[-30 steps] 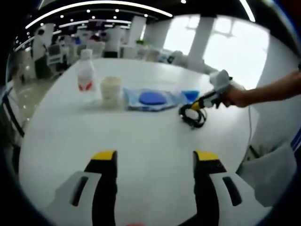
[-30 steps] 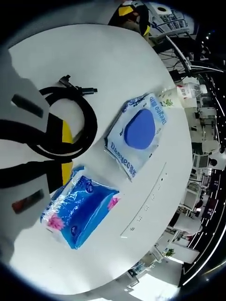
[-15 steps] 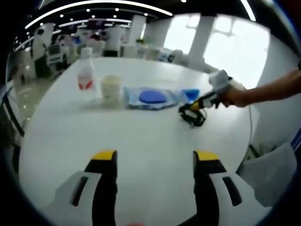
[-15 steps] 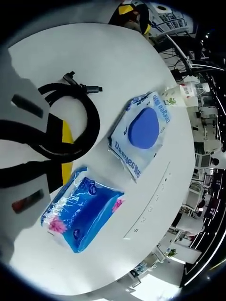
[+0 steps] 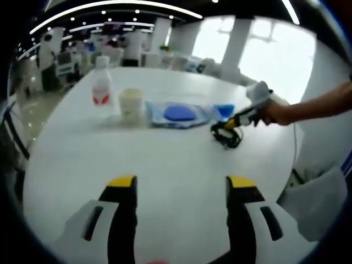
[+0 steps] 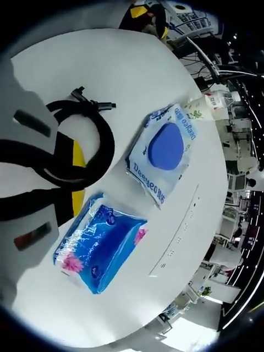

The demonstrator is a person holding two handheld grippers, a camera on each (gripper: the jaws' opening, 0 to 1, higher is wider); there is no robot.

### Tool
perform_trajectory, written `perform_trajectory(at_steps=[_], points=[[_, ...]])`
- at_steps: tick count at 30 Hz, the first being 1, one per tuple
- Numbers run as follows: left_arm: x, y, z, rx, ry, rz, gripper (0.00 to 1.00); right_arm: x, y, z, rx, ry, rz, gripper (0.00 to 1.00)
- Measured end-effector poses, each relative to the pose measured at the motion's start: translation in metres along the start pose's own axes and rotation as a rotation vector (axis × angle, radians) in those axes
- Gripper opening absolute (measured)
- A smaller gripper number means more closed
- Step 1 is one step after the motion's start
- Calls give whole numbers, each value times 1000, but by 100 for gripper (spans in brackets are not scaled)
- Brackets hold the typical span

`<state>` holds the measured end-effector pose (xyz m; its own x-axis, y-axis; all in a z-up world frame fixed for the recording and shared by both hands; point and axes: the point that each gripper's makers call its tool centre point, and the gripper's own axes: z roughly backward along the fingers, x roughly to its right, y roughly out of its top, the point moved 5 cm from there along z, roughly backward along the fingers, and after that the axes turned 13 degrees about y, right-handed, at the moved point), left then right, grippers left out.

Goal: Arrange the tabletop items into an orderly group along one side of the table until the central work area is clear of visible clutter.

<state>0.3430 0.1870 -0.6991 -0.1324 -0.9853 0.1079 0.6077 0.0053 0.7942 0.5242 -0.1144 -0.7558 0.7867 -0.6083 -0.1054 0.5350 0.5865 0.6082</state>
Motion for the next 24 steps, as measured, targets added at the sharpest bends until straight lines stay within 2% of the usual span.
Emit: perform_trajectory(at_steps=[5,12,19,24], points=[[-1,2,1,9,2,5,62,2,12,14,77,-17,-62,12],[0,4,1,22,-5,6,63,-1,21,31,146,-21,-96,21],[7,5,2,25,-28,-19,63,-8,20,44,166,-28,-103,24],[7,5,2,27,-29,-24,63,-13,19,55,202,-26,-156,29]])
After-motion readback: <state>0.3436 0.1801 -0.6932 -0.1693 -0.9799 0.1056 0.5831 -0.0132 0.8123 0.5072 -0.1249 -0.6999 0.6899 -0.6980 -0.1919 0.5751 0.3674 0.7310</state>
